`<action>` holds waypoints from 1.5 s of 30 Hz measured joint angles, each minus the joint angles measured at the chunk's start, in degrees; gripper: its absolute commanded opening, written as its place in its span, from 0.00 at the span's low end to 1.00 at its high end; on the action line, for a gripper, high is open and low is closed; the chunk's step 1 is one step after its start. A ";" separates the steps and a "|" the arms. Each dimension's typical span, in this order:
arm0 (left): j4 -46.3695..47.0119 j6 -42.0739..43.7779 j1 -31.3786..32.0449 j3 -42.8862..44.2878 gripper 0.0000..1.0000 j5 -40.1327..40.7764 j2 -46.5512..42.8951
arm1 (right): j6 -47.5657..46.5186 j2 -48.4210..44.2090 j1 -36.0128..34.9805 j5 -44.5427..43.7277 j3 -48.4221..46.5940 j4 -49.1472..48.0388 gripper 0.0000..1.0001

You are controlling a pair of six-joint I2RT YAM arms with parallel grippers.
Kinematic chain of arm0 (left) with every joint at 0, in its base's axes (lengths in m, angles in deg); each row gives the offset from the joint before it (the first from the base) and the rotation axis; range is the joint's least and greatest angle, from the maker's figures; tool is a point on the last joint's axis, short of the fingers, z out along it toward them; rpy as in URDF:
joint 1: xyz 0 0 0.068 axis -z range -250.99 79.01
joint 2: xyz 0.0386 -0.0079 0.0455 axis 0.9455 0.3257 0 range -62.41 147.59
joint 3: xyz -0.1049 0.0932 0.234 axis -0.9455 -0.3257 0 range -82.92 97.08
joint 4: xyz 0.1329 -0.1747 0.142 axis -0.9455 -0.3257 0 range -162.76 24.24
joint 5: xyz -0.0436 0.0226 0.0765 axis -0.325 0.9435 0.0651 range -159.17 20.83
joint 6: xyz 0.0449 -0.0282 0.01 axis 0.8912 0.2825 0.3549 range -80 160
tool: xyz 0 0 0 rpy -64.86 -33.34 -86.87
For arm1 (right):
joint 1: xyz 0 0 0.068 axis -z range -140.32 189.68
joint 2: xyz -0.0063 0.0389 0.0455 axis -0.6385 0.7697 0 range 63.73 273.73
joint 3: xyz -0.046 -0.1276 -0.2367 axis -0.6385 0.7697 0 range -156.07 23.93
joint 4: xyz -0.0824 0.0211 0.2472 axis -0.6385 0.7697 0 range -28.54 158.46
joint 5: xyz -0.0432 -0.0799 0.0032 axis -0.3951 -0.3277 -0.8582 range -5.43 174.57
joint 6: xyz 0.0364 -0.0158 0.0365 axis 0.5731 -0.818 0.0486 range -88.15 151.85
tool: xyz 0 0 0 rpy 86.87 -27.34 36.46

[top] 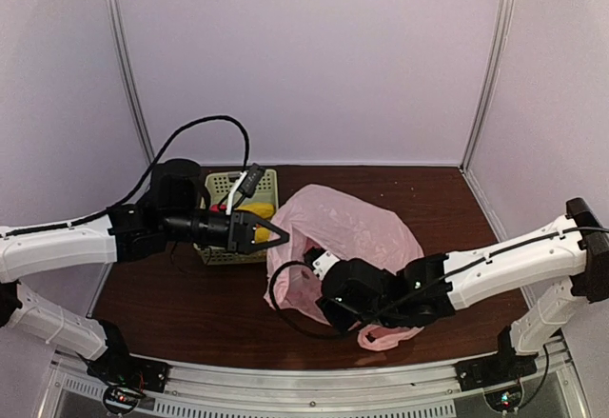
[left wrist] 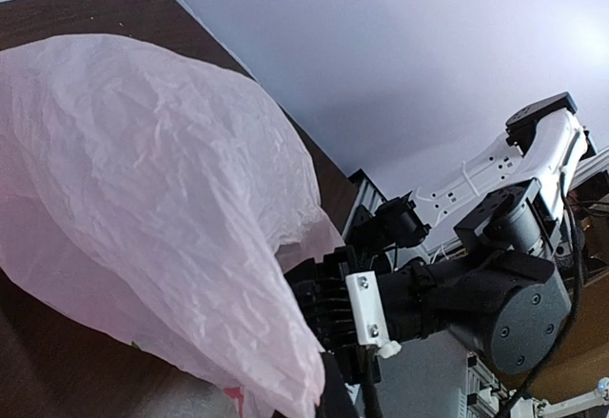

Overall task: Untie the knot of the plastic bag and take out the fruit
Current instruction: Reach into the gripper in the takeout bag, then pick up the fake fruit from the takeout bag.

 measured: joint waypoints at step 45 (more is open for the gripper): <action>-8.79 8.74 15.50 11.23 0.00 -9.84 6.21 | 18.86 -1.77 18.43 -6.38 7.21 0.74 0.84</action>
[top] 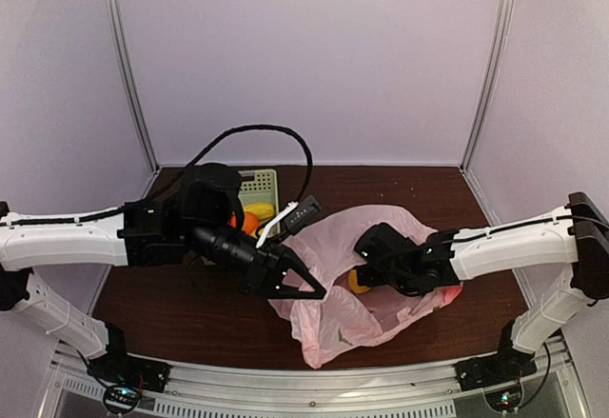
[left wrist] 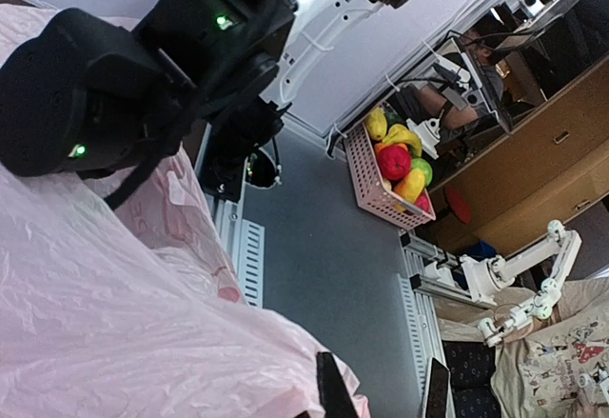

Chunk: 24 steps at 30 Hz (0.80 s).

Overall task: Untie the knot of the plastic bag and take out the fruit
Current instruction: Pick up the fake fruit from the takeout bag.

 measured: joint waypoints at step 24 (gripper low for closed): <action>0.17 1.05 0.72 0.13 0.00 -0.74 1.53 | -5.79 14.60 3.74 11.52 -0.85 -18.71 0.99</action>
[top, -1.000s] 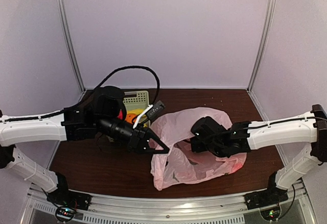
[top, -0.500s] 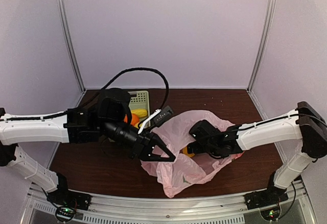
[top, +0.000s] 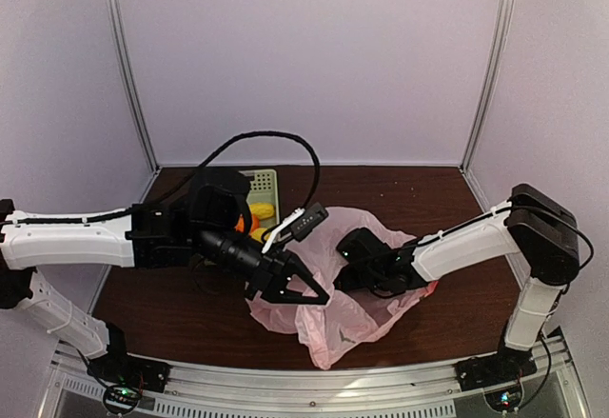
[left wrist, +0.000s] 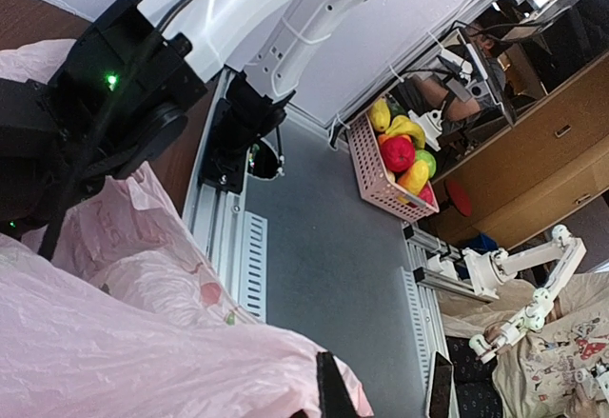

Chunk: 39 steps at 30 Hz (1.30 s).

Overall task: Untie the knot of the plastic bag and take out the fruit
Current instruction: Pick up the fake fruit from the takeout bag.

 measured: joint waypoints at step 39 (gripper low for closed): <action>-2.32 -2.05 -8.61 -4.07 0.00 18.78 -3.50 | -6.34 -19.74 -0.68 3.85 4.24 3.37 0.52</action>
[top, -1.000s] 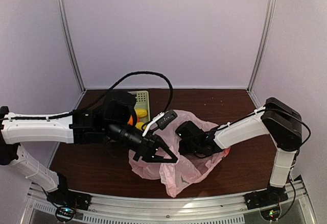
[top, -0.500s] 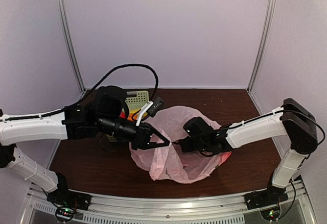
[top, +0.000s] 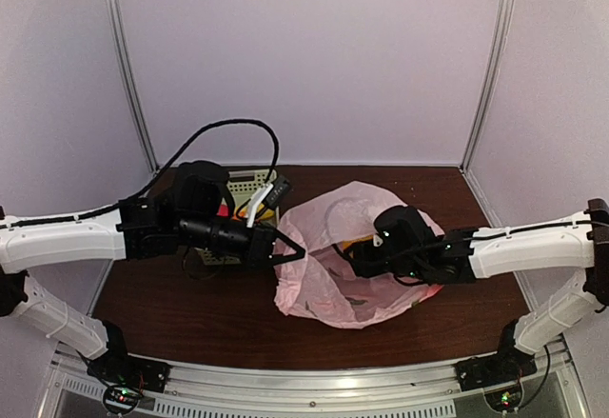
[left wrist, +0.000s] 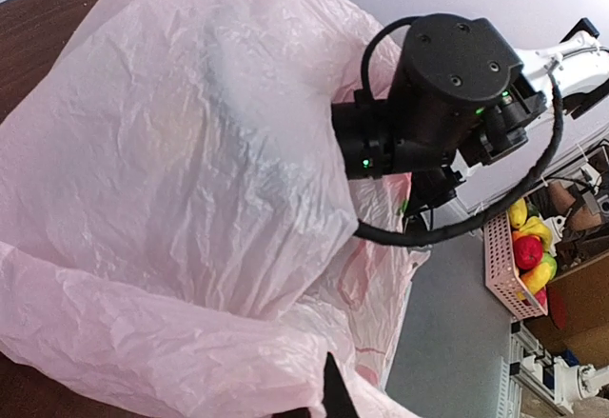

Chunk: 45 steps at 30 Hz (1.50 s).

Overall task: Untie the knot of the plastic bag and take out the fruit
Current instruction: Pick up the fake fruit from the takeout bag.

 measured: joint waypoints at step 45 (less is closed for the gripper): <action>4.17 -1.97 -4.13 -5.79 0.00 7.26 0.81 | -2.36 -9.07 -20.33 9.18 0.74 -2.03 0.55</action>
